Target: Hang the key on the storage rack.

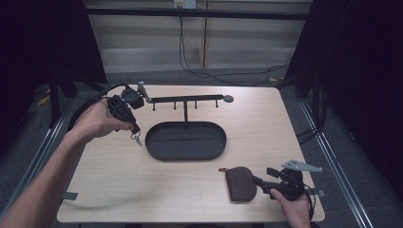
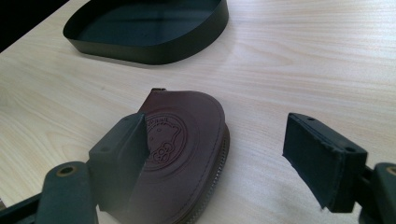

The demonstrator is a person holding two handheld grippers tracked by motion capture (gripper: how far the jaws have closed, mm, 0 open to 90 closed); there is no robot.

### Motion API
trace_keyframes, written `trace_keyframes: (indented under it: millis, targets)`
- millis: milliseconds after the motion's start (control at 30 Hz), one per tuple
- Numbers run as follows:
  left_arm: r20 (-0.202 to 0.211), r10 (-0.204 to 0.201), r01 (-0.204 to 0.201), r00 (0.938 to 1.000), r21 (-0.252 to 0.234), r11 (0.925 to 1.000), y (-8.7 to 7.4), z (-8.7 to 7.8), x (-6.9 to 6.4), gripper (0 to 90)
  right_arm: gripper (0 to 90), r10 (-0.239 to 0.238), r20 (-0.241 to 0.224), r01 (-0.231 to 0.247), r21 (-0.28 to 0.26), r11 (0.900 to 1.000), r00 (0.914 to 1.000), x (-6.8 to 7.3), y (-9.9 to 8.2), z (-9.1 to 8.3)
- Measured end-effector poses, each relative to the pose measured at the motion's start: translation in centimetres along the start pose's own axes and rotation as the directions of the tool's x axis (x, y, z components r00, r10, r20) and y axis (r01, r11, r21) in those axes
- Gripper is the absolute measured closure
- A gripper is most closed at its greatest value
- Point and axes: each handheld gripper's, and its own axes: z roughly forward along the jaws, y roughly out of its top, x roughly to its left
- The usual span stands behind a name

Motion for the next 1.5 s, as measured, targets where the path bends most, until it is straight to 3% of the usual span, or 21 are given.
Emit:
trace_keyframes:
  millis: [367, 567, 1033, 1200, 1500]
  targets:
    - [-0.004, 0.022, -0.022, 0.9998, -0.002, 0.9998, 1.9, -0.5, -0.1, 89.4, 22.0, -0.008, 0.0, 0.008, -0.008, 0.9999, 1.0, 0.1, 0.0, -0.1]
    - [-0.002, 0.005, -0.005, 1.0, -0.004, 1.0, 3.1, -0.7, 0.3, 89.4, 22.0, -0.009, -0.003, 0.009, -0.007, 0.9999, 1.0, 0.1, 0.0, -0.1]
    - [0.004, 0.007, -0.007, 1.0, 0.01, 0.9999, 6.1, -0.5, 1.3, 89.4, 22.0, -0.007, -0.007, 0.007, -0.011, 0.9999, 0.9999, 0.1, 0.1, -0.1]
    - [0.004, -0.016, 0.016, 0.9999, 0.017, 0.9997, 7.3, -0.1, 2.4, 89.5, 21.9, -0.008, -0.015, 0.008, -0.01, 0.9999, 0.9999, 0.0, 0.1, -0.1]
    - [-0.005, -0.052, 0.053, 0.9986, 0.022, 0.9984, 7.9, 0.3, 3.9, 89.4, 21.6, -0.008, -0.022, 0.008, -0.004, 1.0, 0.9997, 0.1, 0.0, -0.1]
